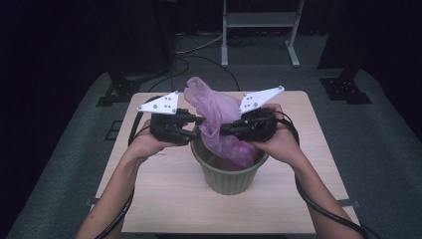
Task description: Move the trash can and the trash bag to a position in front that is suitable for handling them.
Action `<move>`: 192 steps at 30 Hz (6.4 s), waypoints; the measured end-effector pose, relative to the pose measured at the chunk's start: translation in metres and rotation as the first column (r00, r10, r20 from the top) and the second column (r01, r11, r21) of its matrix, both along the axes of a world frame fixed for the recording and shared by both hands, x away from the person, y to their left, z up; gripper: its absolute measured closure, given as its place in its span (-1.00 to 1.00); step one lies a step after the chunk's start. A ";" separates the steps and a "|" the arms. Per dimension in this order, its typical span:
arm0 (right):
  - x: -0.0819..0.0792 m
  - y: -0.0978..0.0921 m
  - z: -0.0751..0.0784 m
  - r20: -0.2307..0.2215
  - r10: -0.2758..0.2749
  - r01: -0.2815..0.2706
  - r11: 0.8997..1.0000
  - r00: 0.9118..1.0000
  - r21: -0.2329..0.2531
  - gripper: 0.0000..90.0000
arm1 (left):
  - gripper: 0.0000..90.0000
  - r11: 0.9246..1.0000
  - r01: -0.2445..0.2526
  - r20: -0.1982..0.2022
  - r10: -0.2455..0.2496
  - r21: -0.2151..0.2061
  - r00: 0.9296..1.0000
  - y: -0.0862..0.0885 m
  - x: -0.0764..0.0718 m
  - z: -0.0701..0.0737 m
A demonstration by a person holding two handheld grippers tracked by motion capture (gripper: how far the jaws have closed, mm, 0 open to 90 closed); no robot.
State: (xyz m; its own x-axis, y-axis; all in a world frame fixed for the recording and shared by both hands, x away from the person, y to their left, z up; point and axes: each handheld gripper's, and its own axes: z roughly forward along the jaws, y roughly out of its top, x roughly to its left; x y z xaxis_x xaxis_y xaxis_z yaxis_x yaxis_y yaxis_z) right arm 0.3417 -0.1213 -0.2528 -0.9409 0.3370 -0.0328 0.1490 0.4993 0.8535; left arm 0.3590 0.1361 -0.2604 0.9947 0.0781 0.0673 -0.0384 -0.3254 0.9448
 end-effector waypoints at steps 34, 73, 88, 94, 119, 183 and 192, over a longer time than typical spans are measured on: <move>-0.006 -0.027 -0.012 -0.036 0.010 -0.006 0.995 0.999 0.097 1.00 | 0.37 0.999 0.046 -0.047 -0.046 0.013 0.998 -0.026 0.002 -0.002; -0.011 -0.079 -0.009 -0.027 -0.084 0.087 0.985 0.996 0.152 1.00 | 1.00 0.993 -0.045 -0.019 0.047 0.108 0.999 -0.006 0.003 0.002; -0.018 -0.110 -0.004 -0.030 -0.126 0.129 0.982 0.992 0.136 1.00 | 1.00 0.982 -0.126 0.005 0.126 0.144 0.992 0.026 0.000 0.006; -0.020 -0.107 -0.004 -0.039 -0.091 0.095 0.984 0.995 0.150 1.00 | 1.00 0.980 -0.139 0.005 0.140 0.139 0.990 0.031 0.000 0.005; -0.033 -0.086 -0.027 -0.133 0.086 -0.087 0.996 0.987 -0.003 0.61 | 1.00 0.978 -0.112 0.013 0.111 0.178 0.994 0.050 -0.039 -0.026; -0.032 -0.098 -0.018 -0.096 0.038 -0.035 0.999 0.995 0.028 1.00 | 0.44 0.987 -0.116 -0.003 0.117 0.115 0.993 0.066 -0.037 0.015; -0.031 -0.086 -0.016 -0.090 0.071 -0.069 0.997 0.993 0.022 1.00 | 0.41 0.985 -0.079 0.027 0.075 0.156 0.997 0.035 -0.032 0.024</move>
State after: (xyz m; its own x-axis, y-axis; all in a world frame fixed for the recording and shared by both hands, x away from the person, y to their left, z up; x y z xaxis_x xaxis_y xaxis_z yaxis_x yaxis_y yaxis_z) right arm 0.3106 -0.2076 -0.2686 -0.9611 0.2699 0.0592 0.1913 0.4953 0.8474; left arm 0.3271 0.1707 -0.2361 0.9843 0.1410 0.1057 -0.0269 -0.4725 0.8809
